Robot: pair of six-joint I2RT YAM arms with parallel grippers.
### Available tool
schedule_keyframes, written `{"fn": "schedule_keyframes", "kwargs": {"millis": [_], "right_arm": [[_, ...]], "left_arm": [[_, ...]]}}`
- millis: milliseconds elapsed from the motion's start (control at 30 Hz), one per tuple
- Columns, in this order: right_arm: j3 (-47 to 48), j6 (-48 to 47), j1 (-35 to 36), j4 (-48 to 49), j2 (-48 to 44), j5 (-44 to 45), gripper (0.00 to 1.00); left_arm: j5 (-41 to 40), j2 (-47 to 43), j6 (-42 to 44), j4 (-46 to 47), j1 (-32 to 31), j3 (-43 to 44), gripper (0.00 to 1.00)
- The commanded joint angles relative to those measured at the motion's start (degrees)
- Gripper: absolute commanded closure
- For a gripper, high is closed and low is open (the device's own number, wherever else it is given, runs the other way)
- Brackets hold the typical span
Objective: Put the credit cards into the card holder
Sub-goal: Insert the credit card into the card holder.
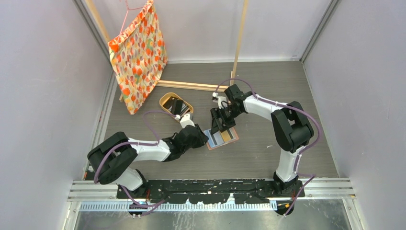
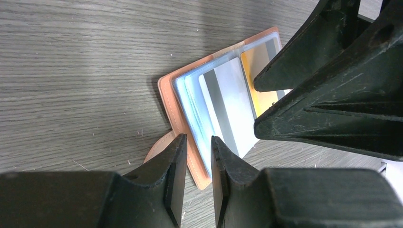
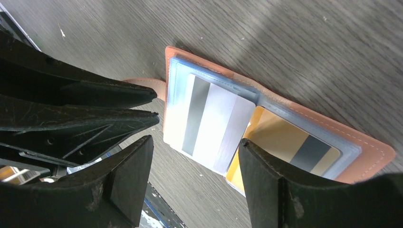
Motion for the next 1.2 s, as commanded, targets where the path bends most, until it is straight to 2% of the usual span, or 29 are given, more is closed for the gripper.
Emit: {"fn": "schedule_keyframes", "kwargs": {"millis": [0, 167, 333, 500, 633, 800, 1000, 1167], "right_arm": [[0.71, 1.24, 0.21, 1.14, 0.63, -1.89, 0.30], [0.49, 2.08, 0.17, 1.48, 1.40, -3.22, 0.30], [0.47, 2.32, 0.21, 1.51, 1.58, -2.90, 0.31], [0.46, 2.45, 0.17, 1.42, 1.88, -3.18, 0.33], [0.46, 2.56, -0.06, 1.34, 1.97, -2.91, 0.33], [0.56, 2.60, -0.19, 1.16, 2.09, -2.61, 0.33], [0.45, 2.78, -0.14, 1.07, 1.98, -1.36, 0.33], [0.29, 2.66, -0.02, 1.07, 0.46, 1.08, 0.32]], "left_arm": [[0.60, 0.69, 0.17, 2.34, 0.43, 0.89, 0.74], [0.55, -0.44, 0.52, 3.82, 0.44, -0.20, 0.76], [-0.11, -3.27, 1.59, 10.43, 0.43, -3.52, 0.80], [3.32, 1.05, 1.26, 16.25, 0.85, -2.63, 0.83], [5.54, 5.12, 1.04, 20.31, 1.46, -1.79, 0.90], [5.87, 8.27, -1.28, 17.57, 2.42, -0.46, 0.91], [2.34, 7.91, -4.95, 2.41, 2.46, 3.57, 0.97], [0.96, 7.18, -6.26, -2.34, 2.26, 4.62, 0.99]]}}
